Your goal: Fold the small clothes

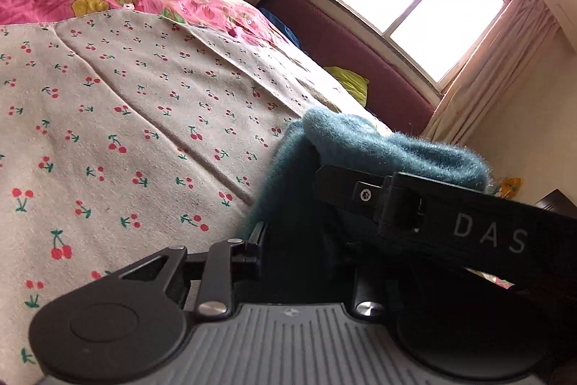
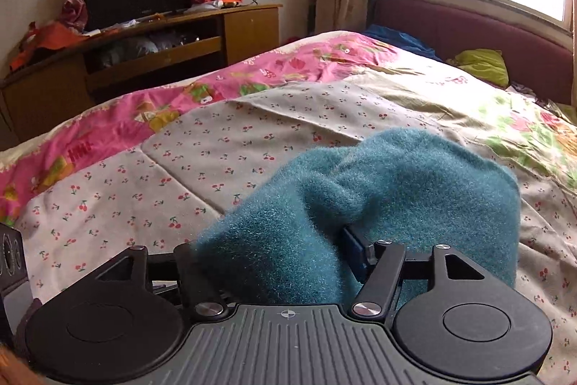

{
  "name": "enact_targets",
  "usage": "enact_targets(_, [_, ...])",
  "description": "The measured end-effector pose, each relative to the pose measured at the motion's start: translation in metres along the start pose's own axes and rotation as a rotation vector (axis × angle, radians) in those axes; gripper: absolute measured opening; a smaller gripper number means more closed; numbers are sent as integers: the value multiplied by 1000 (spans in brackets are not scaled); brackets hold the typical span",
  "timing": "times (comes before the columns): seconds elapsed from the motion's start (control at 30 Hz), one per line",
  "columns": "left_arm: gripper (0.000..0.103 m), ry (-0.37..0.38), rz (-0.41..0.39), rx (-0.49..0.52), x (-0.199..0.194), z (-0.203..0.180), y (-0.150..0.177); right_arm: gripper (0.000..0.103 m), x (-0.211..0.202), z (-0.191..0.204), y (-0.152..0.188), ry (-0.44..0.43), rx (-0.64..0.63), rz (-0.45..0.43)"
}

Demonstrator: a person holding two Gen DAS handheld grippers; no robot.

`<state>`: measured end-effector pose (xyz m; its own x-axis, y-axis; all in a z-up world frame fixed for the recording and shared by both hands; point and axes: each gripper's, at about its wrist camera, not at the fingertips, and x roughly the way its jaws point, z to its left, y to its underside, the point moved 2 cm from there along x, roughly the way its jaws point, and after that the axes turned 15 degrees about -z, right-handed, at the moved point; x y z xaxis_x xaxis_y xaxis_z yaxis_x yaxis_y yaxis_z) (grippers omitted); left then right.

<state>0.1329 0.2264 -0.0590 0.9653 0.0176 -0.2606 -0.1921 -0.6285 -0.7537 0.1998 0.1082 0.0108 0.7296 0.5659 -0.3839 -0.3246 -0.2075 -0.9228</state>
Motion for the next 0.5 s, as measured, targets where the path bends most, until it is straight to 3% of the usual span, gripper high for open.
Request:
enact_targets(0.1, [45,-48,-49,7,-30,6,-4,64,-5,-11,-3,-34,99,7])
enact_targets(0.2, [45,-44,-86,14,-52,5,-10,65,-16,-25,-4,-96,223,15])
enact_targets(0.37, [45,15,-130,162,-75,-26,-24,66,-40,-59,-15,-233,453,3])
enact_targets(0.5, [45,88,-169,199,-80,-50,-32,66,-62,-84,-29,-203,499,-67])
